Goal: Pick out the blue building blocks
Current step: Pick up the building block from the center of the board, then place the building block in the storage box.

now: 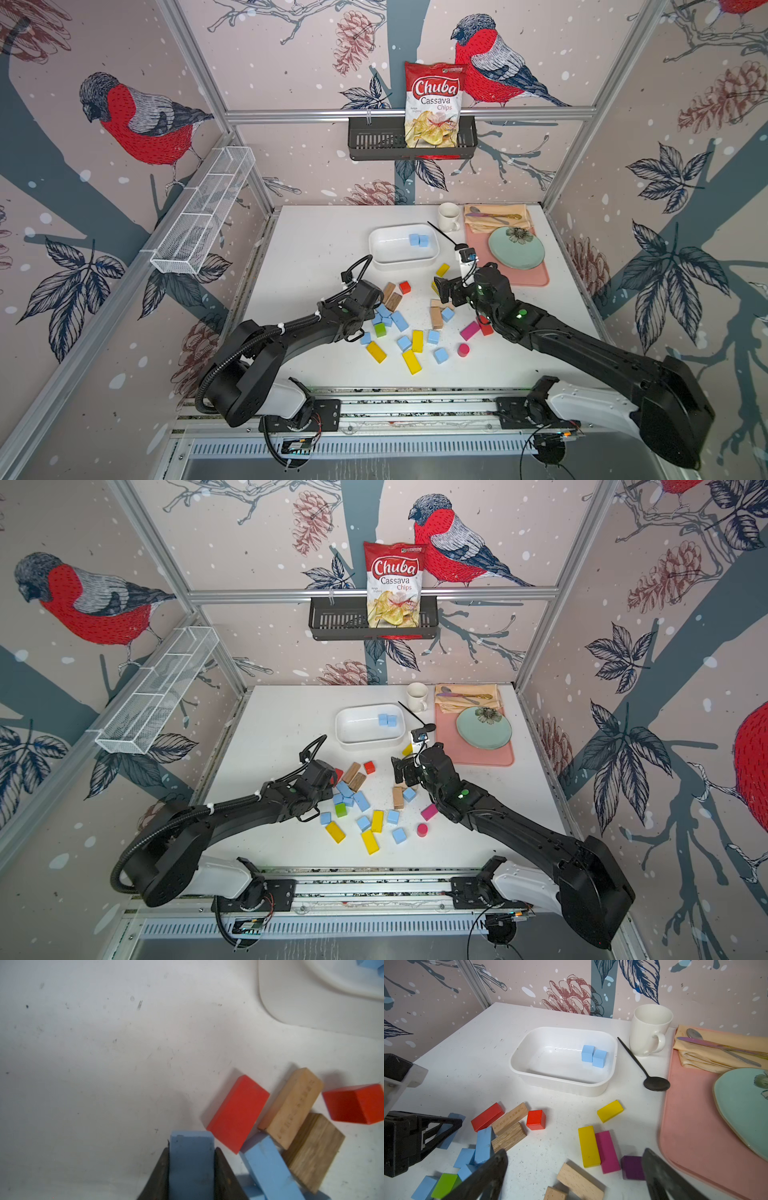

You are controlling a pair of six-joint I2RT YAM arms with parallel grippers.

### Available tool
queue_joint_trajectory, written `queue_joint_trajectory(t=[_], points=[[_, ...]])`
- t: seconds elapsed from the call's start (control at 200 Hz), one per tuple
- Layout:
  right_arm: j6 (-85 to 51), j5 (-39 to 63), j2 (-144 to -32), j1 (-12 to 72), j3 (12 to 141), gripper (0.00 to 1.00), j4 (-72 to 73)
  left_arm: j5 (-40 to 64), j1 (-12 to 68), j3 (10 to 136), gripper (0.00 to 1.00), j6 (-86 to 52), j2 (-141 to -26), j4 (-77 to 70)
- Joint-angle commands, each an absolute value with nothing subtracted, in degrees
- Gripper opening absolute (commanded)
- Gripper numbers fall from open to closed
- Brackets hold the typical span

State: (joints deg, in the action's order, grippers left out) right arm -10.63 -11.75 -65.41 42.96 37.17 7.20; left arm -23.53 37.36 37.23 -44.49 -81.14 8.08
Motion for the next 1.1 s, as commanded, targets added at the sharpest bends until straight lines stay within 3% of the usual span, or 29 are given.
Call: queue_joint_trajectory(t=[0.0, 0.565, 1.091], points=[[-9.8, -10.0, -66.4, 42.2, 37.8, 1.0, 10.4, -26.6, 37.4, 40.1, 0.0, -43.6, -81.7, 9.4], [-10.8, -0.2, -68.0, 35.5, 38.5, 1.0, 11.3, -25.0, 37.3, 61.9, 0.0, -36.1, -91.7, 7.7], [-11.8, 2.1, -66.0, 34.2, 37.4, 1.0, 11.8, -22.6, 34.7, 77.7, 0.0, -31.6, -105.0, 5.7]])
